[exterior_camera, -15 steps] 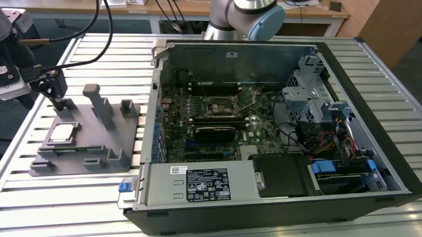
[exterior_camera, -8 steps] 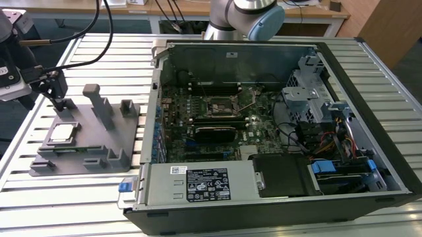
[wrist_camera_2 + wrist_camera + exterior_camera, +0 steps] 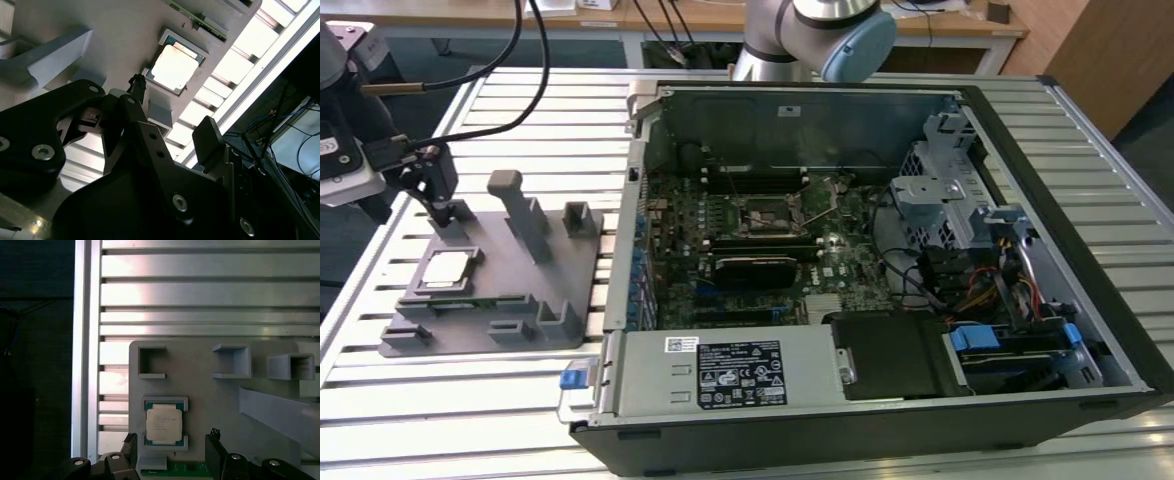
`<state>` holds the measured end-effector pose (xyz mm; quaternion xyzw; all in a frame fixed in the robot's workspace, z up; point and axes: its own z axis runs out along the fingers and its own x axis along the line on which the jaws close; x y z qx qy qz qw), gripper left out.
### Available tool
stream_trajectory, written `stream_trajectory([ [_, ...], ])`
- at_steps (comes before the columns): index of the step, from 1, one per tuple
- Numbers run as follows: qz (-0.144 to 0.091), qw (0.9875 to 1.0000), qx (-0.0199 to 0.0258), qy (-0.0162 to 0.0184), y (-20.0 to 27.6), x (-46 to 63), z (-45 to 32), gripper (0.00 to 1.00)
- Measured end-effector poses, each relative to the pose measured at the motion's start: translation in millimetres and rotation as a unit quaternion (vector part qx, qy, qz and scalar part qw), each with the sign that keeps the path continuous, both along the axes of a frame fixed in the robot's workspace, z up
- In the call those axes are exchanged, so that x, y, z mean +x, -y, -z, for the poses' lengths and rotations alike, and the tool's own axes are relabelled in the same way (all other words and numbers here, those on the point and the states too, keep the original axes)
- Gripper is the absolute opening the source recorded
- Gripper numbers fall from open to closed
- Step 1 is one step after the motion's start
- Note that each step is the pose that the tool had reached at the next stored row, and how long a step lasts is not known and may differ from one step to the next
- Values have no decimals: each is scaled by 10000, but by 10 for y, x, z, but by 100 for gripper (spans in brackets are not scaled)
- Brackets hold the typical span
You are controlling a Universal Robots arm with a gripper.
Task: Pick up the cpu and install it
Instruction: 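Pick up the cpu and move it towards the insertion slot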
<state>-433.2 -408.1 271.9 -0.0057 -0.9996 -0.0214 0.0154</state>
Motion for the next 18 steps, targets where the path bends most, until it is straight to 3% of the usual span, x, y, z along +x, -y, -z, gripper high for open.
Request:
stream_trajectory([
  [15,0,10000,0,1,0,0,62,65],
  [18,0,10000,-1,0,34,0,98,65],
])
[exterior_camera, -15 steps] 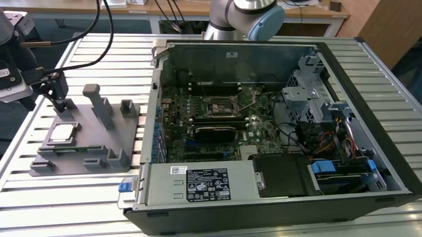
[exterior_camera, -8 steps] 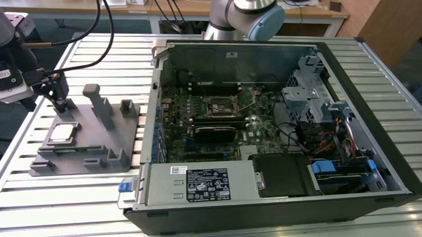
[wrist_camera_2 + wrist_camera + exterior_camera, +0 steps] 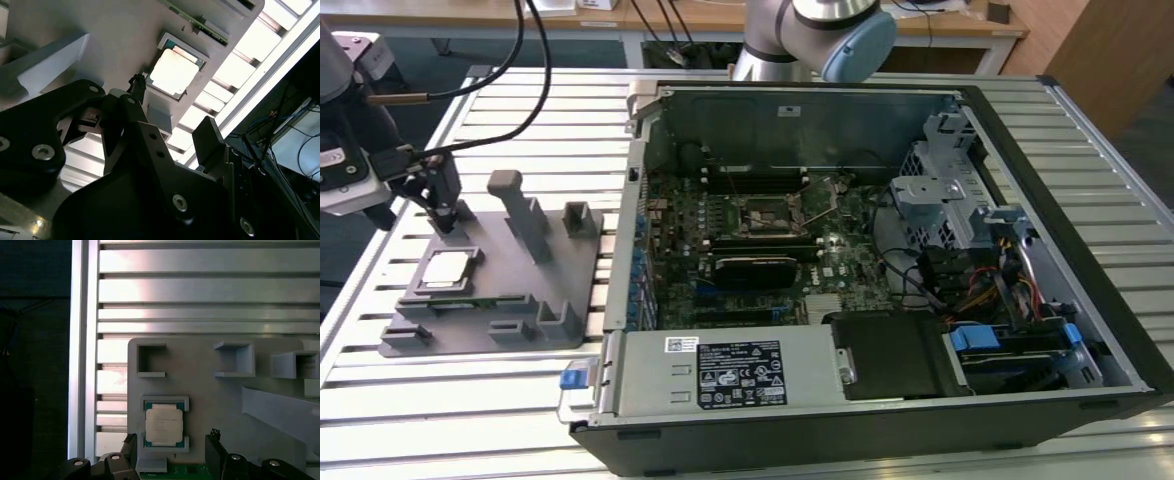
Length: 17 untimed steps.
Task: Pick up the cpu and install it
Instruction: 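Pick up the cpu and move it towards the insertion slot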
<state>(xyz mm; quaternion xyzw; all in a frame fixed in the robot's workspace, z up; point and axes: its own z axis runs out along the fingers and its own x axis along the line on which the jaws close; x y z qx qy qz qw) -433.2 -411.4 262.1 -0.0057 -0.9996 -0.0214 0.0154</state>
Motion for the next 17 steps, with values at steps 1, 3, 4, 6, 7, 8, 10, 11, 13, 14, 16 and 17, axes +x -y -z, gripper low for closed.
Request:
stream_trajectory([
  [1,0,10000,0,1,20,0,17,65],
  [3,0,10000,1,2,37,1,51,65],
  [4,1,10000,1,1,39,0,68,65],
  [6,1,10000,1,0,39,0,104,65],
  [7,-2,10000,0,-2,40,1,120,65],
  [8,-3,10000,1,-3,40,0,136,65],
  [10,-6,10000,0,-5,40,1,158,65],
  [11,-7,10000,0,-5,40,1,163,65],
  [13,-7,10000,0,-6,40,1,165,65],
  [14,-7,10000,-1,-7,40,1,165,65],
  [16,-8,10000,-1,-4,41,1,168,65],
  [17,-9,10000,0,-1,45,2,176,65],
])
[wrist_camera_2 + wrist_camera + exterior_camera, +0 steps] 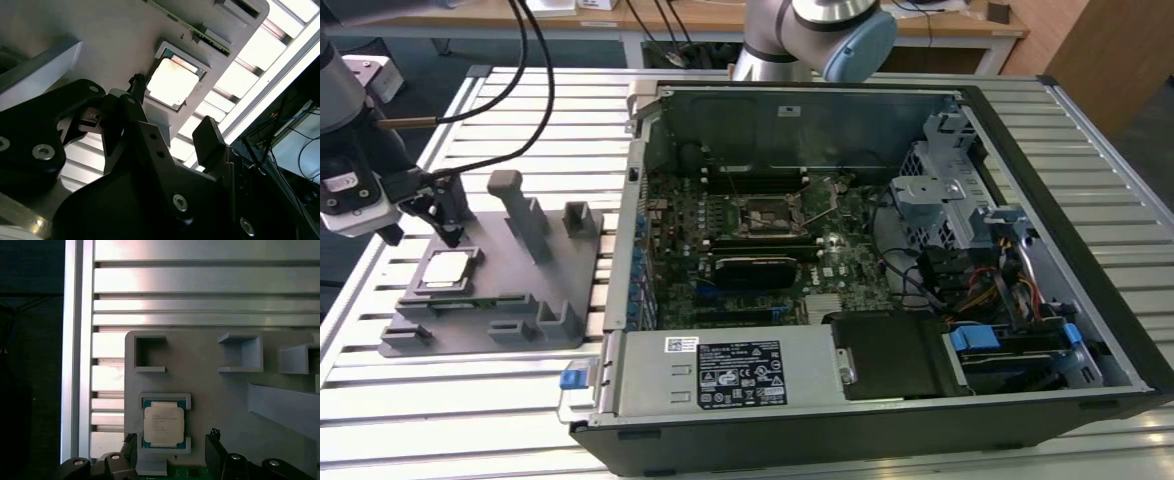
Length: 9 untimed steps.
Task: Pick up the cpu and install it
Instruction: 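Pick up the cpu and move it towards the insertion slot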
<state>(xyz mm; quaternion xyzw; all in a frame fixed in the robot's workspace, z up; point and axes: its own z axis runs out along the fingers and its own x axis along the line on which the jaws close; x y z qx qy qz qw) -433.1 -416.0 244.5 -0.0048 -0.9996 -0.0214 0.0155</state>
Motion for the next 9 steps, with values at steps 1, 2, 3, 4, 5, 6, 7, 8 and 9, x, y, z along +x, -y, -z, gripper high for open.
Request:
stream_trajectory([
  [1,-2,10000,0,0,0,3,11,65],
  [2,-26,10000,-1,-2,0,15,25,65],
  [3,-61,10000,0,-1,0,21,43,65],
  [4,-101,9999,0,-1,-1,21,61,65],
  [5,-149,9999,0,-1,1,21,79,65],
  [6,-211,9998,-1,-2,2,21,93,65],
  [7,-264,9997,-1,-3,6,22,109,65],
  [8,-289,9996,-1,-5,11,19,126,65],
  [9,-290,9996,-2,-5,12,3,142,65],
])
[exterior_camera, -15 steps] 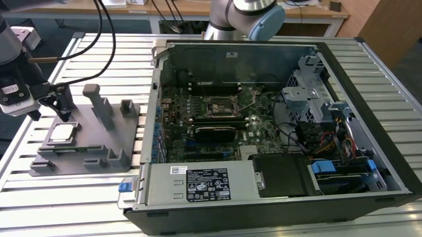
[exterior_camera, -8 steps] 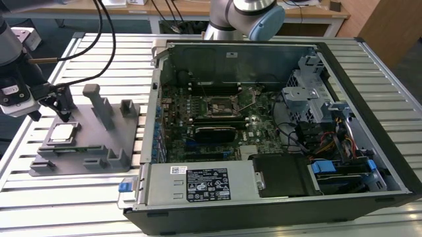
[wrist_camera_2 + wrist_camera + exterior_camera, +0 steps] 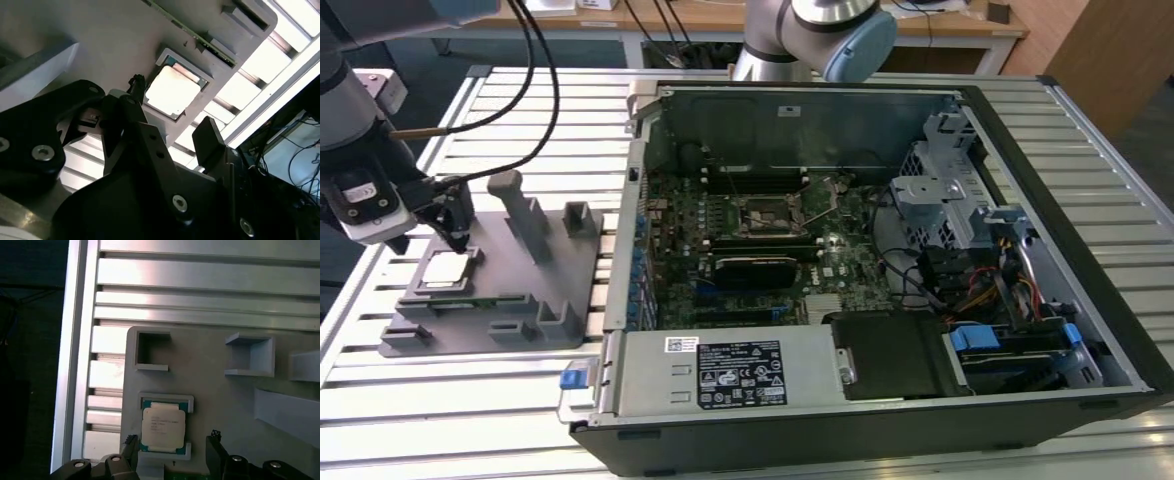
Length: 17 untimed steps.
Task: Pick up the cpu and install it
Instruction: 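Pick up the cpu and move it towards the insertion slot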
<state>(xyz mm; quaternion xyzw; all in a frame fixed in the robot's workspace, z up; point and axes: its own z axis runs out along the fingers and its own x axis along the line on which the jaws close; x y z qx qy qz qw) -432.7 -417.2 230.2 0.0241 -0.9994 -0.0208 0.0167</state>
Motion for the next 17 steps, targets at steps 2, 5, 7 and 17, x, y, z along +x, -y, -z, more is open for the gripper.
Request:
stream_trajectory([
  [2,6,10000,0,2,0,-42,39,65],
  [5,37,10000,-3,6,0,-85,92,66],
  [7,80,10000,-2,8,0,-91,130,72],
  [17,318,9995,-3,7,-7,-92,306,72],
])
